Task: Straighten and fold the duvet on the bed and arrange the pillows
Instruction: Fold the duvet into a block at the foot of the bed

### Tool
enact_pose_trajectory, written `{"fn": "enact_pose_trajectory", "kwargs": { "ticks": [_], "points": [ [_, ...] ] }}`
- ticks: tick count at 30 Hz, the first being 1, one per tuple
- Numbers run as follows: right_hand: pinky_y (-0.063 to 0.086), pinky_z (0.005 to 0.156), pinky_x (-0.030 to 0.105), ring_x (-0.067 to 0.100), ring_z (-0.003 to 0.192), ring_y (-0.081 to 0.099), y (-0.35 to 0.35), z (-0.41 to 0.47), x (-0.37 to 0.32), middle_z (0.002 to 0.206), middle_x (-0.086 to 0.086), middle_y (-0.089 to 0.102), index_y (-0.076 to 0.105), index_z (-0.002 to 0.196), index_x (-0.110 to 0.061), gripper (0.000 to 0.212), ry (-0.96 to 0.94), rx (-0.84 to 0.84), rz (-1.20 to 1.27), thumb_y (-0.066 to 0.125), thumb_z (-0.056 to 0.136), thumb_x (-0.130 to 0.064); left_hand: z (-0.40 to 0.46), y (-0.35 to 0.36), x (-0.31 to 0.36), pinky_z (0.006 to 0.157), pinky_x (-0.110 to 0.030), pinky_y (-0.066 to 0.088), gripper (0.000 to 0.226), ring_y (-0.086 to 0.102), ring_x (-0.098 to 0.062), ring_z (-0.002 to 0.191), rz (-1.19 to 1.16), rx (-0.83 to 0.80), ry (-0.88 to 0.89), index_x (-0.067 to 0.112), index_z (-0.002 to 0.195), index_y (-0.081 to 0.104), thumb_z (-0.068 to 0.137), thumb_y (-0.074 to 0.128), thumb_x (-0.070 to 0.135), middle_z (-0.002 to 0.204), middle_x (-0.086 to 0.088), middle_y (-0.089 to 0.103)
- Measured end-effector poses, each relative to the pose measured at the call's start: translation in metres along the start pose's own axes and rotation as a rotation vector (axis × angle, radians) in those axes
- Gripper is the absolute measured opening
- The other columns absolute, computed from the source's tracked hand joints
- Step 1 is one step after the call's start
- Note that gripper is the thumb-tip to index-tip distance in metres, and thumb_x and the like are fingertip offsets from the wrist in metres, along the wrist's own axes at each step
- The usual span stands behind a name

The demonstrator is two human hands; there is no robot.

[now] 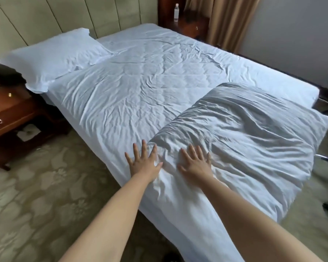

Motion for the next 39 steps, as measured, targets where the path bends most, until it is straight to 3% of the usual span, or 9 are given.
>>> {"fn": "enact_pose_trajectory", "kwargs": {
  "ticks": [5,10,14,17,20,24,29,33,39],
  "points": [
    [-0.021,0.108,0.055,0.021,0.145,-0.019,0.02,0.04,-0.016,0.159,-0.003,-0.015,0.0,0.152,-0.038,0.07,0.063,0.112,0.054,0.022,0.091,-0.066,0.049,0.0,-0.003,0.111,-0.061,-0.003,0.08,-0.017,-0.035,0.144,-0.123,-0.092,-0.019,0.037,0.149,-0.017,0.089,0.025,0.071,0.156,-0.004,-0.027],
    [-0.026,0.107,0.055,0.017,0.141,-0.029,0.041,0.064,-0.028,0.155,-0.004,-0.027,-0.013,0.149,-0.038,0.071,0.139,0.165,0.077,0.009,0.089,-0.07,0.094,0.018,-0.011,0.115,-0.051,0.02,0.087,0.009,-0.029,0.146,-0.41,-0.258,-0.019,0.034,0.15,-0.013,0.088,0.039,0.067,0.16,-0.005,-0.009],
    [-0.015,0.113,0.053,0.017,0.147,-0.004,0.047,0.075,-0.02,0.16,-0.003,-0.002,0.005,0.151,-0.035,0.071,0.199,0.28,0.085,0.02,0.09,-0.067,0.119,0.024,-0.009,0.116,-0.046,0.021,0.102,0.011,-0.025,0.147,-0.508,-0.274,0.004,0.028,0.152,-0.008,0.08,0.051,0.071,0.16,-0.006,-0.004],
    [-0.001,0.114,0.051,0.022,0.143,0.028,0.05,0.084,-0.02,0.155,0.002,0.029,0.032,0.148,-0.029,0.07,0.27,0.341,0.112,0.03,0.087,-0.063,0.133,0.031,-0.01,0.116,-0.043,0.024,0.132,0.021,-0.022,0.144,-0.626,-0.322,-0.024,0.03,0.151,-0.007,0.052,0.059,0.085,0.159,-0.003,0.002],
    [0.0,0.115,0.049,0.021,0.142,0.029,0.057,0.089,-0.02,0.154,0.003,0.032,0.035,0.146,-0.028,0.068,0.31,0.361,0.096,0.034,0.086,-0.061,0.152,0.04,-0.012,0.117,-0.037,0.026,0.147,0.025,-0.018,0.143,-0.78,-0.411,-0.051,0.026,0.151,-0.011,0.043,0.076,0.075,0.158,-0.003,0.013],
    [0.003,0.115,0.052,0.019,0.143,0.021,0.063,0.087,-0.022,0.155,0.001,0.028,0.032,0.147,-0.029,0.069,0.363,0.364,0.027,0.036,0.086,-0.06,0.172,0.045,-0.011,0.11,-0.028,0.032,0.135,0.036,-0.018,0.136,-0.849,-0.611,0.012,0.024,0.15,-0.016,0.062,0.085,0.043,0.152,0.0,0.03],
    [0.009,0.112,0.056,0.021,0.142,0.024,0.063,0.076,-0.04,0.154,0.002,0.032,0.036,0.145,-0.027,0.069,0.617,0.383,0.041,0.042,0.082,-0.056,0.187,0.044,-0.004,0.094,-0.027,0.048,0.106,0.057,-0.015,0.112,-0.854,-0.65,0.049,0.012,0.136,0.041,0.047,0.094,0.037,0.13,-0.002,0.056],
    [0.009,0.111,0.054,0.02,0.142,0.019,0.067,0.067,-0.056,0.155,0.003,0.03,0.026,0.147,-0.028,0.07,0.839,0.359,0.051,0.038,0.082,-0.05,0.179,0.03,0.006,0.088,-0.023,0.05,0.062,0.064,-0.014,0.105,-0.91,-0.752,0.164,0.006,0.118,0.062,0.063,0.089,0.019,0.117,-0.004,0.066],
    [-0.021,0.109,0.049,0.01,0.14,-0.024,0.067,0.057,-0.061,0.157,-0.003,-0.018,-0.013,0.146,-0.035,0.078,0.996,0.298,0.106,0.012,0.078,-0.063,0.177,0.009,0.0,0.06,-0.012,0.049,0.039,0.064,-0.014,0.087,-0.866,-0.828,0.183,0.007,0.104,0.066,0.069,0.084,0.013,0.102,-0.002,0.067]
  ]
}}
Point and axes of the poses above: each hand's wrist, its own z-axis towards the middle knuckle, its own y-axis out of the palm, x = y × z, the point moved 4 cm from there along z, towards the middle knuckle
